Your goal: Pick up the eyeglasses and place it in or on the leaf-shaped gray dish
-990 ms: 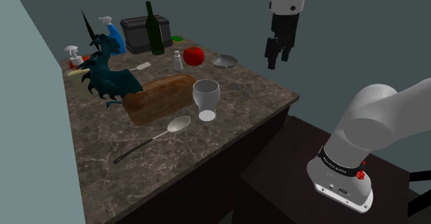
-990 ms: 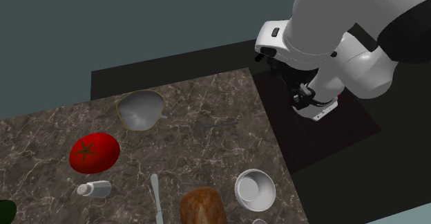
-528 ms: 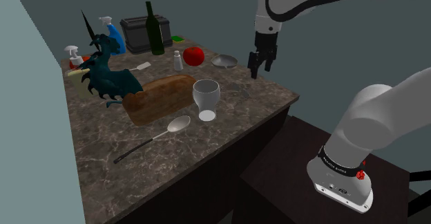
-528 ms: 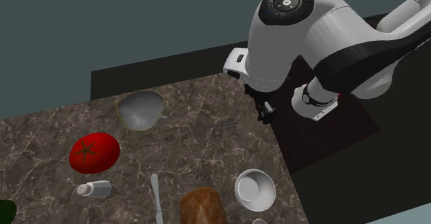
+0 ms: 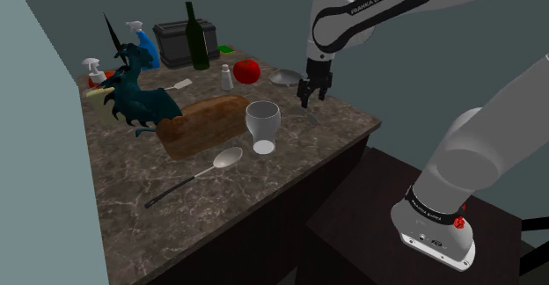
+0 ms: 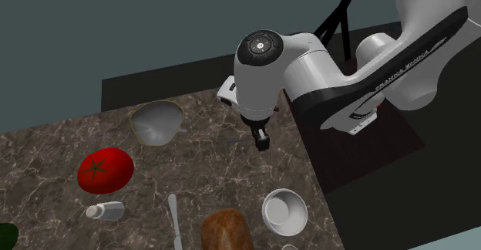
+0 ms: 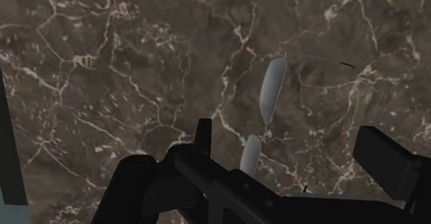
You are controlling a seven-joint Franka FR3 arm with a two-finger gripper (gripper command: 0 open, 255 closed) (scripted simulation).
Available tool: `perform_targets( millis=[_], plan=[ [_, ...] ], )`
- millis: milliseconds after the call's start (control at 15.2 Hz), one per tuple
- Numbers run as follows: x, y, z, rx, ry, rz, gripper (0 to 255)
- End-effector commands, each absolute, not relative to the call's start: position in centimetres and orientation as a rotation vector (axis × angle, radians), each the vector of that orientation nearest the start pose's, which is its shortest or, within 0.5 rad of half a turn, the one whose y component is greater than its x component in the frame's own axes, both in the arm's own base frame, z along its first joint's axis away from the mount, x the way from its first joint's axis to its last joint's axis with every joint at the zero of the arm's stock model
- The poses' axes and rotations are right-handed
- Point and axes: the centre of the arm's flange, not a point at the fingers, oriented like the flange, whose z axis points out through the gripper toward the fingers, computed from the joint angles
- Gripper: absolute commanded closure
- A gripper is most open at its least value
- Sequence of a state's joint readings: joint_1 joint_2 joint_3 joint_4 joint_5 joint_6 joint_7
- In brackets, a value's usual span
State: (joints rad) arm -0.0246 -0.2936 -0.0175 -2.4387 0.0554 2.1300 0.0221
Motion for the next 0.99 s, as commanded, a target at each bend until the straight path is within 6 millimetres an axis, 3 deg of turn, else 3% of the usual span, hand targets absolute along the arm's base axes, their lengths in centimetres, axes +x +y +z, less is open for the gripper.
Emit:
perform_targets(
  millis=[0,462,924],
  plan=[
    [45.2,-1.6,40.3,-3.083,0.152,0.011,0],
    [45.2,-1.4,36.3,-3.083,0.152,0.011,0],
    [45.2,-1.4,36.3,-3.083,0.152,0.011,0]
  ],
)
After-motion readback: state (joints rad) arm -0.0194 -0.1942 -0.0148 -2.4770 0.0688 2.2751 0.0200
